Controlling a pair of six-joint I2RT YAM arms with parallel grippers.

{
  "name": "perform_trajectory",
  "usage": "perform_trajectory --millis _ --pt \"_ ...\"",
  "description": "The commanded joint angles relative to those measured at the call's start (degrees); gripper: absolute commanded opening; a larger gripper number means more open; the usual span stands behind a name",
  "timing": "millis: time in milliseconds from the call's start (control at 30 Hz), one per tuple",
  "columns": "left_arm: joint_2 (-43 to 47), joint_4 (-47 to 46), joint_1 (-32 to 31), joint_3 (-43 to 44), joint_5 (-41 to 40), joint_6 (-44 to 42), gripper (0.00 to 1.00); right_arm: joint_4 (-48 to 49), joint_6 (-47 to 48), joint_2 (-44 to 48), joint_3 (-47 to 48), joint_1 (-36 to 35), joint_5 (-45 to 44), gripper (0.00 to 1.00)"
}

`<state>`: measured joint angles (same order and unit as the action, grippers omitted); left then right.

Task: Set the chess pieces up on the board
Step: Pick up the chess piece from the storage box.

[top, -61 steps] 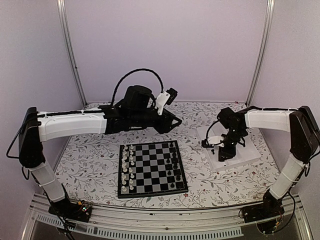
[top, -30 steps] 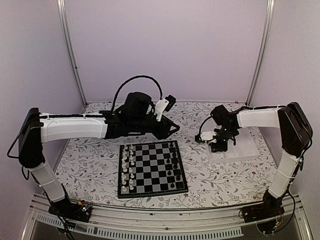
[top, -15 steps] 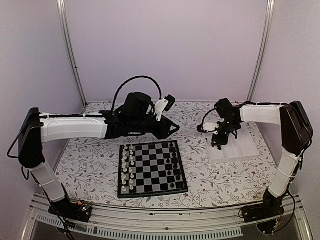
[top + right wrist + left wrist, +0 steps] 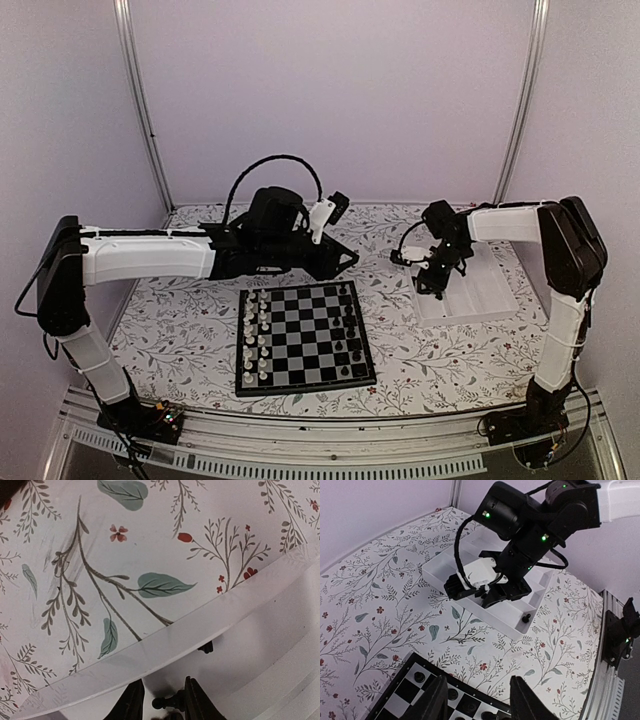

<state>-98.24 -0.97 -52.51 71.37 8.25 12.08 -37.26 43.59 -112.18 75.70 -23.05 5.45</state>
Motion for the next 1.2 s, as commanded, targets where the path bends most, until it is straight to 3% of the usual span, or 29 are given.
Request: perform_trajectory --millis 0,467,833,1167 --pt "2.08 -1.22 -0.55 -0.53 0.38 0.52 0.45 -1.44 -2.11 -0.93 2.24 1.34 2.36 0.29" --pt "2.32 -2.29 -0.59 -1.46 1.32 1.43 0.45 -7.07 -0.78 -3.48 3.52 2.97 5.06 0.31" --pt "2.68 -2.44 -0.59 -2.12 1.38 1.7 0.45 -10.43 -2.4 -4.76 5.07 3.79 8.53 0.18" --pt "2.22 -3.72 -0.57 -2.4 2.02 1.92 0.45 -15.91 -6.38 -1.08 7.0 8.37 19.67 0.17"
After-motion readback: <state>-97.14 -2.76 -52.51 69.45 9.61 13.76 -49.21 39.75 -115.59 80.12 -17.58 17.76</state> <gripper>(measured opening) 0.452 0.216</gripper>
